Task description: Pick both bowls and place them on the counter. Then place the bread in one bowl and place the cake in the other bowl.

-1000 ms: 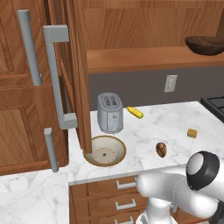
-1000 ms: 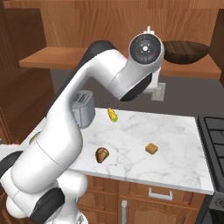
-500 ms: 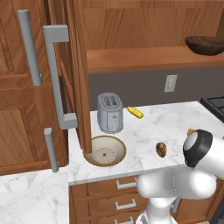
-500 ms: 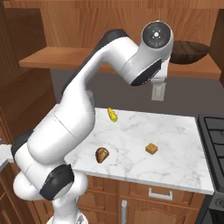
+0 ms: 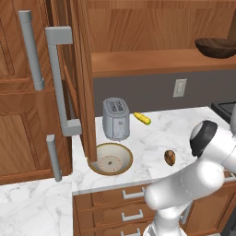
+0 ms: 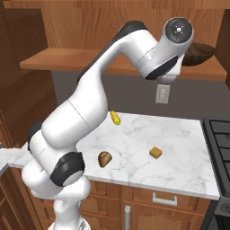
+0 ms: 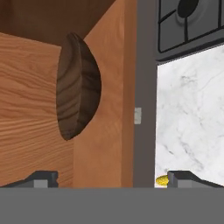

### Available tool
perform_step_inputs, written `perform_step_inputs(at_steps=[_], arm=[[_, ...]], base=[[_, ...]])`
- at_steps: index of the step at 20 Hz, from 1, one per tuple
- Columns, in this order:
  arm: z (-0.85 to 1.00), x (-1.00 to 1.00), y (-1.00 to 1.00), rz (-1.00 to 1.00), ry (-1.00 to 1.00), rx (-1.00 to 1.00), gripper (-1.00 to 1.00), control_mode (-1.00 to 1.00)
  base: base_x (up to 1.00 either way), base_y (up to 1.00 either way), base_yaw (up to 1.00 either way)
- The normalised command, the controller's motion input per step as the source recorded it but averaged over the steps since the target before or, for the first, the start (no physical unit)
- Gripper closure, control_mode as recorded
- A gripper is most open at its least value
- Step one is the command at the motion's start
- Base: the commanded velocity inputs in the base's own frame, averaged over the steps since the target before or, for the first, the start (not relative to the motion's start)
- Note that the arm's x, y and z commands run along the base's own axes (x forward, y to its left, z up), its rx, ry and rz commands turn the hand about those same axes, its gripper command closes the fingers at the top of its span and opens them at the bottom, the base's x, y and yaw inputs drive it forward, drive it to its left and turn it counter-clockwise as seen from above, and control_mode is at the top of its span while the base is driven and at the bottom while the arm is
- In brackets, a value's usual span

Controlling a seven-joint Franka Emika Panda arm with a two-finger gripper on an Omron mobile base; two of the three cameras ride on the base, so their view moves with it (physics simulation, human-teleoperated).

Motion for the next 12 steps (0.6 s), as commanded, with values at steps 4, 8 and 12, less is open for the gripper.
perform_step_inputs(at_steps=[4,8,12], arm=[[-0.08,0.21,-0.08,0.04,0.00,0.05,-1.00,-1.00],[-0.20,0.20,-0.03,0.02,0.00,0.01,-1.00,-1.00],[-0.11,0.27,-0.10,0.00,0.00,0.00,-1.00,-1.00]], base=[[0.00,0.00,0.00],[0.00,0.00,0.00],[0.00,0.00,0.00]])
